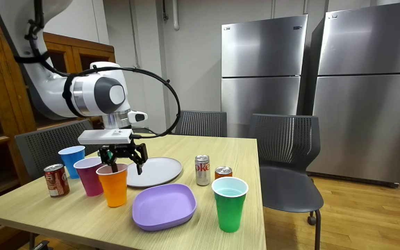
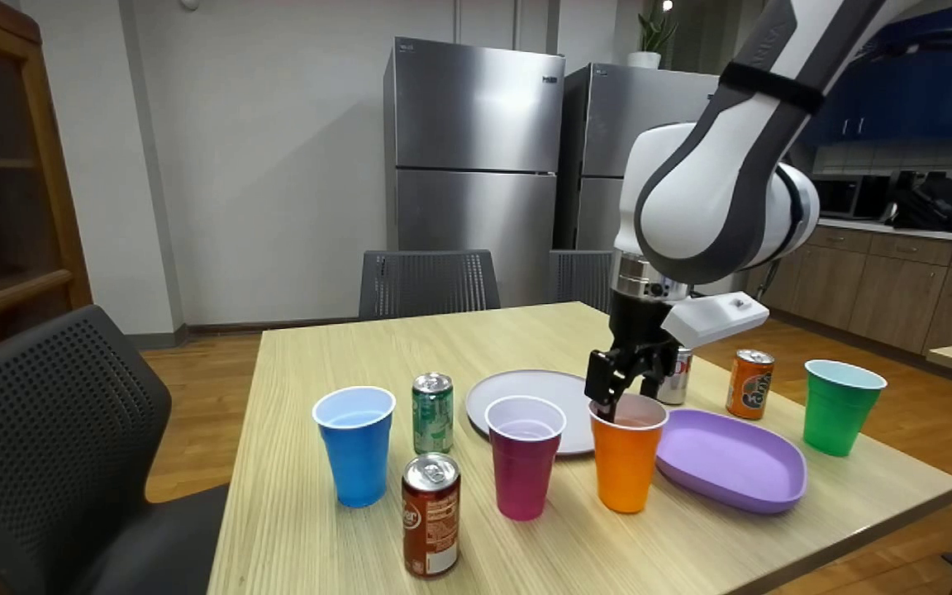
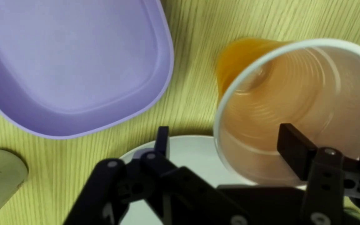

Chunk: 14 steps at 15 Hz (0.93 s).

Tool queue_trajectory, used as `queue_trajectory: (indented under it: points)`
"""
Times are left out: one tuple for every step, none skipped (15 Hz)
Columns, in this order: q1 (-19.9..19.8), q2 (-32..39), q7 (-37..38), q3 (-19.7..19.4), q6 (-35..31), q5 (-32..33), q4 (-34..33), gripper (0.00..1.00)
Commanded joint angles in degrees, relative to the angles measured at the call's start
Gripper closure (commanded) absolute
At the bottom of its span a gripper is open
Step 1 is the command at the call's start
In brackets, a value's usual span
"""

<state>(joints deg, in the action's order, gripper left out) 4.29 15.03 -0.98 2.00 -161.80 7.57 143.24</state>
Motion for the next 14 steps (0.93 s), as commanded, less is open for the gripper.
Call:
queue_trajectory:
  points:
    - [-0.3, 1.8, -0.6, 0.5, 1.2, -1.4, -2.4, 0.42]
    - [-0.1, 1.6, -0.3, 0.4, 1.1, -1.3, -2.3, 0.51]
    - [-0.3, 1.5, -0.5, 0.6, 1.1, -1.6, -2.1, 0.58]
    - [-0.2, 1.0, -0.3, 0.6, 1.0, -1.7, -1.6, 0.66]
    - [-0.1, 0.5, -0.1, 0.6, 0.9, -1.9, -1.0, 0.73]
    - [0.0, 0.0, 0.1, 0.7, 0.7, -2.0, -0.4, 0.82]
    - [0.2, -0.7, 0.4, 0.7, 0.5, -2.1, 0.5, 0.88]
    - [0.3, -1.4, 0.8, 0.7, 0.2, -2.2, 1.4, 0.97]
    - [0.6, -2.3, 1.3, 0.7, -0.1, -2.2, 2.4, 1.00]
    - [0.9, -3.4, 1.8, 0.7, -0.4, -2.1, 3.6, 1.00]
    - [1.3, -4.7, 2.5, 0.6, -0.6, -2.0, 4.8, 1.00]
    - [1.7, -6.5, 3.4, 0.5, -0.9, -1.9, 6.5, 0.98]
    - [1.9, -8.3, 4.2, 0.6, -1.0, -2.0, 8.2, 0.98]
    - [2.1, -10.5, 5.0, 0.7, -1.4, -2.1, 10.3, 0.98]
